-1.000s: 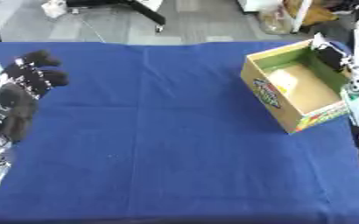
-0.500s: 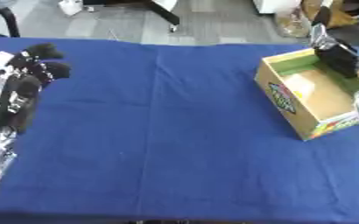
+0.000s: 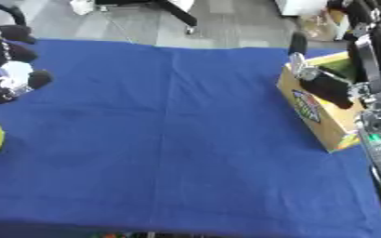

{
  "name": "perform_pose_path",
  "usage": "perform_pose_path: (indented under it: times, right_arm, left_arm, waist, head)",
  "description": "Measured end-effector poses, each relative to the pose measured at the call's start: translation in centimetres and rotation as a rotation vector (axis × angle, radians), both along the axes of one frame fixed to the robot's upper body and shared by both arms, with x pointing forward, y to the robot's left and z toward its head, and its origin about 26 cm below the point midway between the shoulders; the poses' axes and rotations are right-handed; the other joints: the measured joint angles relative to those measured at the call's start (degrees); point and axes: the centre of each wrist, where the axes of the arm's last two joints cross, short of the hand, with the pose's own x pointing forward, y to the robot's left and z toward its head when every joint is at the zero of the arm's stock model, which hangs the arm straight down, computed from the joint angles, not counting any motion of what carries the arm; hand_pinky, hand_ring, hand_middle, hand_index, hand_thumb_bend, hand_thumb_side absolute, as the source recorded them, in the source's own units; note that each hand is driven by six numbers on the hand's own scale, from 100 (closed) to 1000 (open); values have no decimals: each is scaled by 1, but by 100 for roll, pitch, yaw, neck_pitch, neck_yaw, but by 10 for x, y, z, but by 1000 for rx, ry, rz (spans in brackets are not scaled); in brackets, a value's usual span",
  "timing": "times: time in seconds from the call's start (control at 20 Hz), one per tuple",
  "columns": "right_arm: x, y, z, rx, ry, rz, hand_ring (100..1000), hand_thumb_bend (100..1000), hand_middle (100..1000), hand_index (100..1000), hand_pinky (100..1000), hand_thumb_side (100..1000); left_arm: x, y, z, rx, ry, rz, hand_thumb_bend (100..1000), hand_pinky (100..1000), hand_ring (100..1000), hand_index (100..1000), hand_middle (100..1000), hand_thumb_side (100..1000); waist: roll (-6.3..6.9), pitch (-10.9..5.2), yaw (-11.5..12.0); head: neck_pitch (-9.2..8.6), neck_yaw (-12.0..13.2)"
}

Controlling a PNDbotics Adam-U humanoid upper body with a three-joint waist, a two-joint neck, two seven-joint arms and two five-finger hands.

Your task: Pick up the objects with one hand, pass them to the other hand, and then place them into the box on the other side of the table.

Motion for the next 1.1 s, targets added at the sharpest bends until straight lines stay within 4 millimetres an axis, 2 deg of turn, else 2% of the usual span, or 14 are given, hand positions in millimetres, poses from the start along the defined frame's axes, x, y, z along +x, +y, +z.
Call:
perform_pose_path:
  times: [0.1, 0.15, 0.2, 0.35, 0.5, 0.7, 0.8, 0.95, 1.1]
  right_arm:
    - [-1, 2, -2, -8, 10, 12, 899, 100, 902, 973, 850, 219]
    - [-1, 2, -4, -9, 16, 16, 899, 100, 902, 973, 850, 218]
    - [-1, 2, -5, -11, 21, 19, 898, 100, 902, 973, 850, 215]
    - [-1, 2, -6, -11, 26, 23, 897, 100, 900, 973, 850, 216]
    - [-1, 1, -8, -11, 36, 21, 895, 100, 898, 973, 849, 212]
    - [-1, 1, -10, -11, 41, 20, 893, 100, 894, 972, 849, 207]
    - [0, 1, -10, -12, 43, 19, 893, 100, 893, 973, 849, 208]
    - [0, 0, -10, -12, 43, 19, 892, 100, 891, 973, 848, 204]
    - [0, 0, -10, -11, 44, 19, 891, 100, 890, 973, 848, 203]
  left_arm:
    - [-1, 16, 13, 157, 90, 48, 616, 739, 668, 828, 685, 315]
    - [-2, 24, 19, 229, 143, 68, 605, 739, 669, 829, 685, 311]
    - [-2, 30, 26, 294, 198, 85, 536, 743, 679, 833, 686, 296]
    - [-3, 49, 42, 466, 372, 140, 476, 743, 667, 832, 674, 280]
    - [-2, 63, 51, 561, 519, 182, 434, 737, 669, 826, 673, 268]
    - [-1, 75, 48, 603, 656, 215, 406, 724, 652, 803, 651, 266]
    - [-1, 80, 45, 615, 699, 232, 365, 717, 649, 797, 646, 253]
    - [0, 89, 39, 635, 745, 269, 356, 712, 647, 792, 642, 243]
    - [1, 99, 29, 633, 785, 305, 386, 715, 652, 799, 650, 241]
  waist:
    - [0, 0, 20]
    - [0, 0, 27]
    - [0, 0, 32]
    - [5, 0, 55]
    - [18, 0, 72]
    - [33, 0, 81]
    - [33, 0, 79]
    - [33, 0, 72]
    - [33, 0, 60]
  head:
    - [0, 12]
    - [0, 16]
    - [0, 18]
    - [0, 32]
    - [0, 43]
    - [0, 43]
    - [0, 45]
    - [0, 53]
    - [0, 74]
